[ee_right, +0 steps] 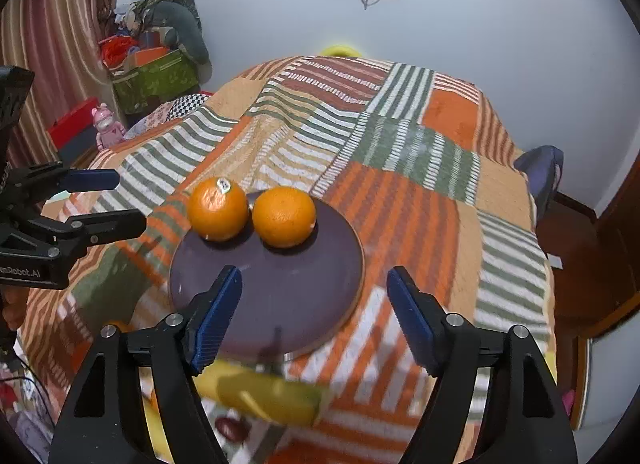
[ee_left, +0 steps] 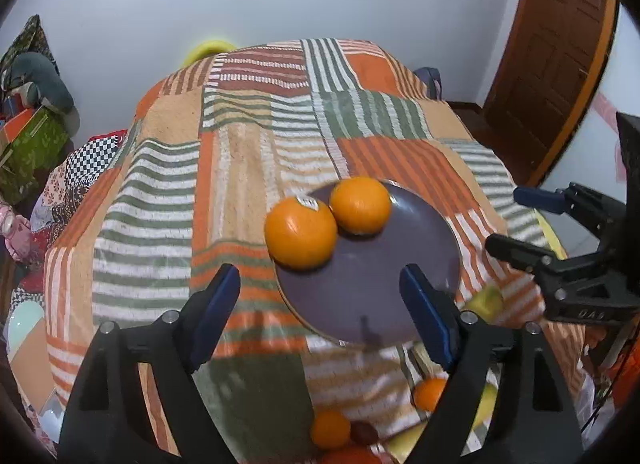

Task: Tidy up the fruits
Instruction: 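Withdraw both tools from the plate toward the yellow cylindrical fruits, then grasp a yellow cylinder with the left tool while the right tool grasps another, then lift the left tool's yellow cylinder upright toward the plate while the right tool carries its own, then set both yellow cylinders on the purple plate and open both tools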

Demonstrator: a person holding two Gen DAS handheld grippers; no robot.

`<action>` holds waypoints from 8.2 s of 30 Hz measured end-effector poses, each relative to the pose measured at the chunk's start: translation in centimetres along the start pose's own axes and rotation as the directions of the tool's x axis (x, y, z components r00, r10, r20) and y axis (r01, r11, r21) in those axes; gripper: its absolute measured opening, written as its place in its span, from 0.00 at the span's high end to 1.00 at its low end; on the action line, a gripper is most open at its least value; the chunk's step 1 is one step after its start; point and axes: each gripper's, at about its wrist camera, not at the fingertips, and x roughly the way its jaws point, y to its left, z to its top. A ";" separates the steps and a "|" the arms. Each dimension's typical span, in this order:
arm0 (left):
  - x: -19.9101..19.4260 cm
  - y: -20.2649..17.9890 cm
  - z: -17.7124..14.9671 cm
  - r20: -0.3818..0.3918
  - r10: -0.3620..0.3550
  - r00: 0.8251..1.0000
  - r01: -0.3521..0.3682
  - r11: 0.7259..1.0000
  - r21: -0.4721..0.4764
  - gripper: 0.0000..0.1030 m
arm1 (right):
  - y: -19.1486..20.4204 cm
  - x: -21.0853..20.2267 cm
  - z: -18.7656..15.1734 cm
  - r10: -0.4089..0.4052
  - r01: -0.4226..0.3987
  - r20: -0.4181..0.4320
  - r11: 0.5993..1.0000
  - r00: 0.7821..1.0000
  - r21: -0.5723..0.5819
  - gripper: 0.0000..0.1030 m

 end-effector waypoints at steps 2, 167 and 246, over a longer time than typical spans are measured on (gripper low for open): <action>0.0 -0.7 -1.1 -0.016 0.000 1.000 0.000 1.000 0.012 0.19 | -0.3 -0.4 -1.1 -0.003 0.003 -0.007 1.000 1.000 0.012 0.28; -5.0 -6.8 -5.4 -0.027 -0.146 0.989 0.148 0.986 0.083 0.66 | -4.3 -6.4 -8.3 -0.084 0.078 0.028 0.983 0.996 0.164 0.66; 0.6 0.8 -1.4 0.009 -0.040 0.999 0.040 0.999 -0.026 0.59 | 3.3 4.0 1.9 0.000 -0.004 -0.052 0.998 0.999 -0.068 0.62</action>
